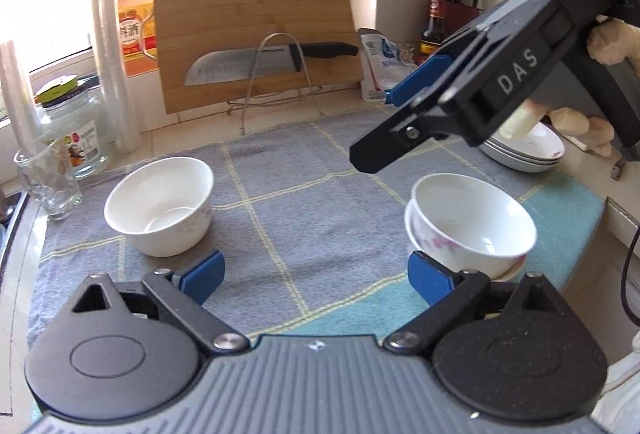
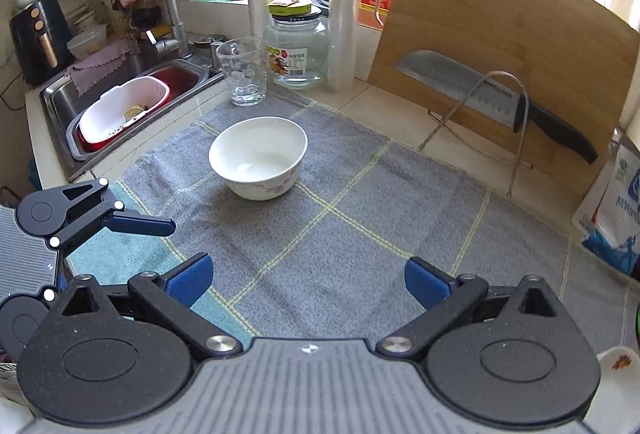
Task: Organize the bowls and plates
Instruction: 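Open the right tool and withdraw it from the stacked bowls, then move the right tool to the last white bowl and grasp its rim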
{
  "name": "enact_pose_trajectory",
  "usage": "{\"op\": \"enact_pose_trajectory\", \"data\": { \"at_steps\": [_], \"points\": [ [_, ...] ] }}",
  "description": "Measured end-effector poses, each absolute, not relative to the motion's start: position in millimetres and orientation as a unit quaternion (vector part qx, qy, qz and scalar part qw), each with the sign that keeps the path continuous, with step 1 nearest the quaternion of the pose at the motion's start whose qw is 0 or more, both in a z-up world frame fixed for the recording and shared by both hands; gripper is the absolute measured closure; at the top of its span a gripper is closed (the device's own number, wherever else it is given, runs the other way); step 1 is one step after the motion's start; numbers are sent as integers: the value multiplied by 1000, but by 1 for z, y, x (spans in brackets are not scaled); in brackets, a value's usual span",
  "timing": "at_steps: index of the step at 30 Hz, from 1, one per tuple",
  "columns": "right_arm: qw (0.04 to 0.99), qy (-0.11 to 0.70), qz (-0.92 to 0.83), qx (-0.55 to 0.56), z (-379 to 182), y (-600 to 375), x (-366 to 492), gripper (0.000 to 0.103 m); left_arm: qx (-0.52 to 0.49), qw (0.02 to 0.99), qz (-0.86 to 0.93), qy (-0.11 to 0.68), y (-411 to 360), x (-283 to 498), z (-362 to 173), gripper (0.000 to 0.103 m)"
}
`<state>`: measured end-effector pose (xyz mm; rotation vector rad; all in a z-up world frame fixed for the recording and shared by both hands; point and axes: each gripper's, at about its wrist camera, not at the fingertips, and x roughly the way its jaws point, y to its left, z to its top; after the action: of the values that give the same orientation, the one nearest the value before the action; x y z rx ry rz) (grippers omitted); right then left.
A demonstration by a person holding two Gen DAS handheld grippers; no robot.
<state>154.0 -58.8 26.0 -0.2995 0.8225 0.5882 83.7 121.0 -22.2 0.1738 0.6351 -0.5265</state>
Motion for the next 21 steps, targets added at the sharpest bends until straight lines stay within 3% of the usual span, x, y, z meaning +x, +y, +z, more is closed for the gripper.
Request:
{"op": "enact_pose_trajectory", "data": {
  "at_steps": [21],
  "points": [
    [835,392,349,-168,10,40,240,0,65,939,-156,298,173,160,-57,5]
  ]
}}
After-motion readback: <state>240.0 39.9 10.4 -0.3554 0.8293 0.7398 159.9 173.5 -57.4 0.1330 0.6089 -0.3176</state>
